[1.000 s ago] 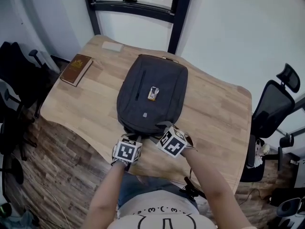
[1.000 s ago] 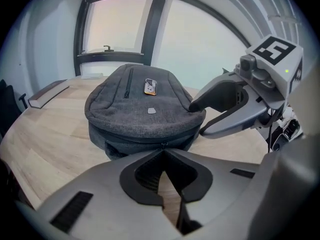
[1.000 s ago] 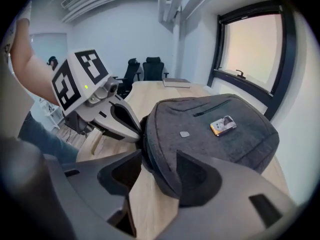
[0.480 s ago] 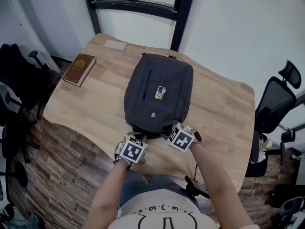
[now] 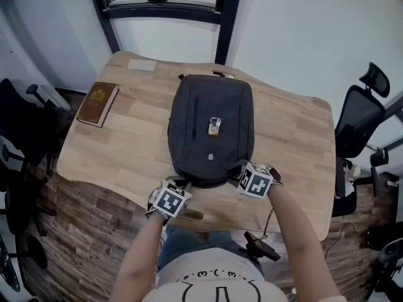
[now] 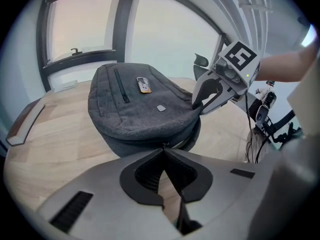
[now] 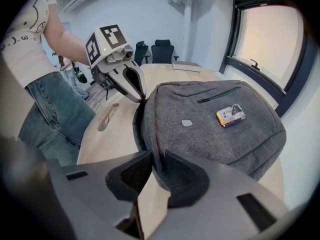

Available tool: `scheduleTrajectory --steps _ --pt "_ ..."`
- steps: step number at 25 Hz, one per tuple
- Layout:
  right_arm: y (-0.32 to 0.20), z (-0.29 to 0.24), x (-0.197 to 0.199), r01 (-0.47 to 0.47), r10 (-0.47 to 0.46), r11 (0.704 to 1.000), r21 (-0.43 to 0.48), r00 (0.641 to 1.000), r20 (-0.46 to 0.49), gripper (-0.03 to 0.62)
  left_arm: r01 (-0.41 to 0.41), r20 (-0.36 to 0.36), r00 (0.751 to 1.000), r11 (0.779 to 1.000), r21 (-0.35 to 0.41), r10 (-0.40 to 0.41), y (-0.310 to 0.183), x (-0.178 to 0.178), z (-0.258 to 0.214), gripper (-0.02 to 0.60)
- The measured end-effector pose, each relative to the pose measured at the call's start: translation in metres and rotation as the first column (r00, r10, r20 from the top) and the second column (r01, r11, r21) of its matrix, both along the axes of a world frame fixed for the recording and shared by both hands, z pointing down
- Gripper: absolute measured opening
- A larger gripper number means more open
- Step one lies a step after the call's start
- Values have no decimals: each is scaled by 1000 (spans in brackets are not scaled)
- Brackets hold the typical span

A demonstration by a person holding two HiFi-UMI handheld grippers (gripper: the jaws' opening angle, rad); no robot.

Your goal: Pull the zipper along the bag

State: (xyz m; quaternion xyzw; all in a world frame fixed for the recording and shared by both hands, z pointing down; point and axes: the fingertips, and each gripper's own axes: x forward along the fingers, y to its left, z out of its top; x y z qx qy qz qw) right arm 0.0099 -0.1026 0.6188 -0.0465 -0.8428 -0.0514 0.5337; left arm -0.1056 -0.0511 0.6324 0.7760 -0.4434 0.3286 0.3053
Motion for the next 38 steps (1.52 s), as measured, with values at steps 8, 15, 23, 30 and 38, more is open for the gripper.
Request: scheduleTrajectory --steps 8,15,23,30,38 --pt "-1 2 4 -65 66 998 14 997 -28 130 -84 18 996 996 -4 84 -18 -54 3 20" --pt "2 -12 -11 -292 291 956 -23 956 -44 198 -210 -70 976 978 -17 208 -19 -51 8 18" --pt "13 -40 -104 -450 478 874 -186 864 158 193 -279 -136 952 960 -16 274 -19 -48 8 18" --pt "26 0 -131 -448 451 891 -74 892 35 144 -294 -140 946 956 1 291 -20 -47 8 18" --pt "25 5 -129 -562 563 810 -167 825 -48 123 -389 14 921 919 61 389 -18 -52 9 18"
